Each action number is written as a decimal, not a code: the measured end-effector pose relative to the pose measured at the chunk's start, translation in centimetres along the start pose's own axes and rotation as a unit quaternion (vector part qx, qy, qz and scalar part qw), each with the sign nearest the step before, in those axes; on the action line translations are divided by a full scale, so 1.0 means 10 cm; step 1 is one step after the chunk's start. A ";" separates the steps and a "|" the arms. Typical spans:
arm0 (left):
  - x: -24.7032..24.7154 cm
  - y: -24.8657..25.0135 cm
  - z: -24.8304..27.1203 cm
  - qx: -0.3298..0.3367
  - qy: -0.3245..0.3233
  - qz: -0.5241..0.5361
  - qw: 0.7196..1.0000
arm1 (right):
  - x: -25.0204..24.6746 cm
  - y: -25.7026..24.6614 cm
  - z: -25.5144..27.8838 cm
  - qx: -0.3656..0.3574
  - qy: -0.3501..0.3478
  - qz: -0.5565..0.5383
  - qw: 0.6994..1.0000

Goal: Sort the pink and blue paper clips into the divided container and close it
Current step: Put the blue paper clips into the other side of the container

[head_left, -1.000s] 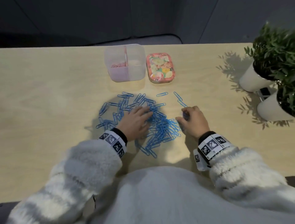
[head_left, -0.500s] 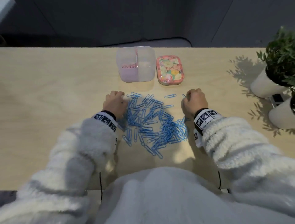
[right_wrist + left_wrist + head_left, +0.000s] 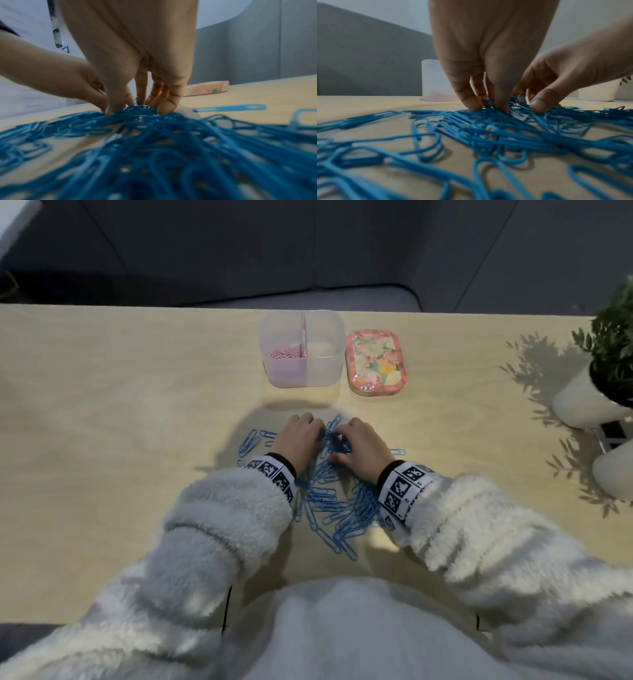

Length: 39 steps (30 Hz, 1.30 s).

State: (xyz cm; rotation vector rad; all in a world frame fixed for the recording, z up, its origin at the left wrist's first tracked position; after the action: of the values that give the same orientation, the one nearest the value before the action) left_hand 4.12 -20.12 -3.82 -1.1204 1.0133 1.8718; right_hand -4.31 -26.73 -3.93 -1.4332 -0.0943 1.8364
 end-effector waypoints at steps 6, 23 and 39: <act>-0.01 0.02 0.03 0.010 0.007 -0.008 1.000 | -0.04 0.06 -0.03 0.059 -0.016 -0.119 0.991; -0.35 -0.13 0.06 0.010 0.056 0.052 0.997 | -1.46 -0.29 -0.82 0.055 0.128 -0.202 0.969; -1.33 0.01 -0.72 0.041 0.159 0.070 0.984 | -0.97 0.04 -0.38 0.021 0.123 -0.195 0.973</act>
State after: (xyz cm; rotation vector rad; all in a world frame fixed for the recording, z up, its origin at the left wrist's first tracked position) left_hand 11.34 -28.94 6.12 -1.3575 1.3679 1.7739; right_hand -0.78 -34.42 2.13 -1.4813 -0.1957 1.3280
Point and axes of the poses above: each hand's wrist, its own z-axis away from the middle knuckle, its own x-axis out of the palm, y = z × x, the point moved 7 cm from there along -z, towards the middle knuckle, and after that the axes turned 8 degrees about -y, right-handed, at the moved point
